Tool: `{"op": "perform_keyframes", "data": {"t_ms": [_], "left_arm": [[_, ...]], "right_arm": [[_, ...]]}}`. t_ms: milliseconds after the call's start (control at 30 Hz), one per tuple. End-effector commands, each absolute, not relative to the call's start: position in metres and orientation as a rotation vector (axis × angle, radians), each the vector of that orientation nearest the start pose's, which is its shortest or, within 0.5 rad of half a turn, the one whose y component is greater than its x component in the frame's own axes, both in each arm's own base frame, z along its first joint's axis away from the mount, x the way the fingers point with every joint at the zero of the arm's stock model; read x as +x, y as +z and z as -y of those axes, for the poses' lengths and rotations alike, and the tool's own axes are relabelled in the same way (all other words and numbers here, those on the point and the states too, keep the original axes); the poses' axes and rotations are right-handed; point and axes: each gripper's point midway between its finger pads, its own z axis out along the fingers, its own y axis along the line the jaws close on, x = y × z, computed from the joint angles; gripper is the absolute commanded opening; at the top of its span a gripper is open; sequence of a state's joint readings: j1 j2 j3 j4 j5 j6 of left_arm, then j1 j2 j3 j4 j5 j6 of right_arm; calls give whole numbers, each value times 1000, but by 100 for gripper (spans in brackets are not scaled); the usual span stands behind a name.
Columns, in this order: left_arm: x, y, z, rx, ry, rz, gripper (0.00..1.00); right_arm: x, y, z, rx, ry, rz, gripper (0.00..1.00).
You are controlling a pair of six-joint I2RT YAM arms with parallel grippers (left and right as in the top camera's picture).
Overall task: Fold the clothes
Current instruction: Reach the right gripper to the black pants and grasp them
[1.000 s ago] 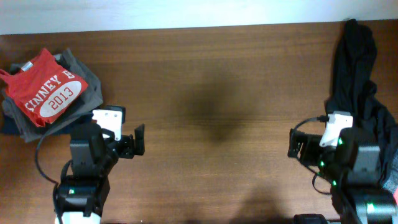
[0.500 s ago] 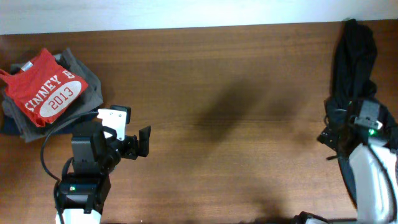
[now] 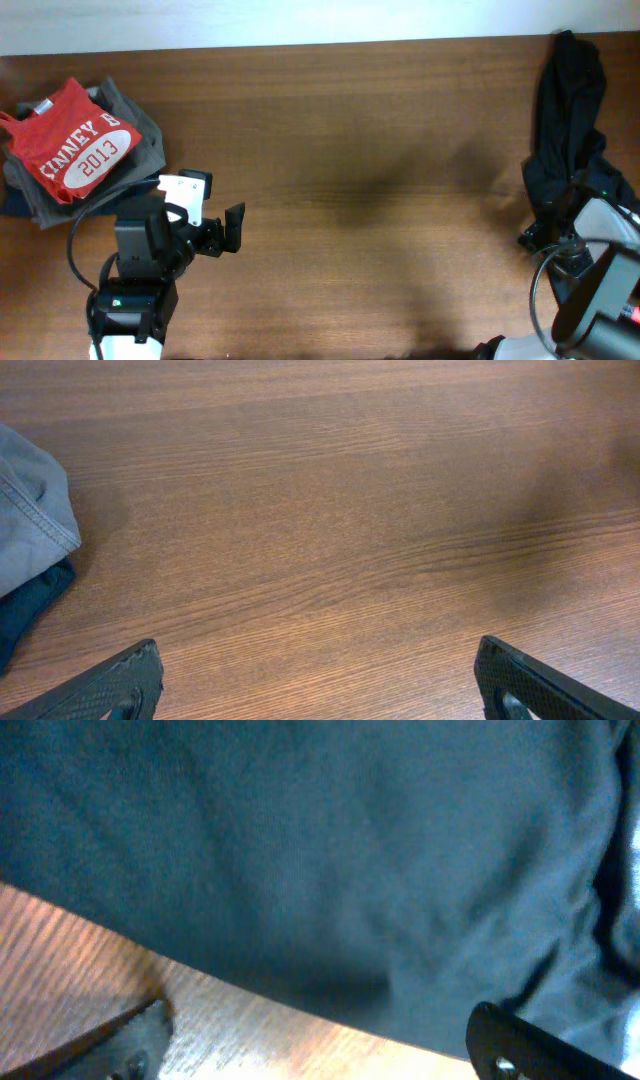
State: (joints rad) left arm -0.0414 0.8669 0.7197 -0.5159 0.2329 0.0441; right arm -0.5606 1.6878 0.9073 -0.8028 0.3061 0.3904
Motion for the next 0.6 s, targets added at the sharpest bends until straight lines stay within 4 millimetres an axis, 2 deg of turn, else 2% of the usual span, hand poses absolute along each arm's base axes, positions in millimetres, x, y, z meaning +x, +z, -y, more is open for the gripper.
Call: {"op": "perform_keyframes", "data": {"t_ms": [0, 200, 333, 467, 567], "left_arm": [[291, 203, 56, 231, -281, -2178, 99], [291, 204, 56, 231, -280, -2177, 99], [291, 204, 56, 231, -280, -2177, 99], [292, 204, 56, 231, -280, -2173, 99], [292, 205, 56, 231, -279, -2168, 99]], "right_arm": [[197, -5, 190, 1456, -514, -2809, 99], [199, -15, 195, 1454, -548, -2808, 100], [202, -15, 198, 1451, -554, -2789, 80], [203, -15, 199, 1449, -554, -2783, 47], [203, -15, 199, 1449, -552, -2783, 27]]}}
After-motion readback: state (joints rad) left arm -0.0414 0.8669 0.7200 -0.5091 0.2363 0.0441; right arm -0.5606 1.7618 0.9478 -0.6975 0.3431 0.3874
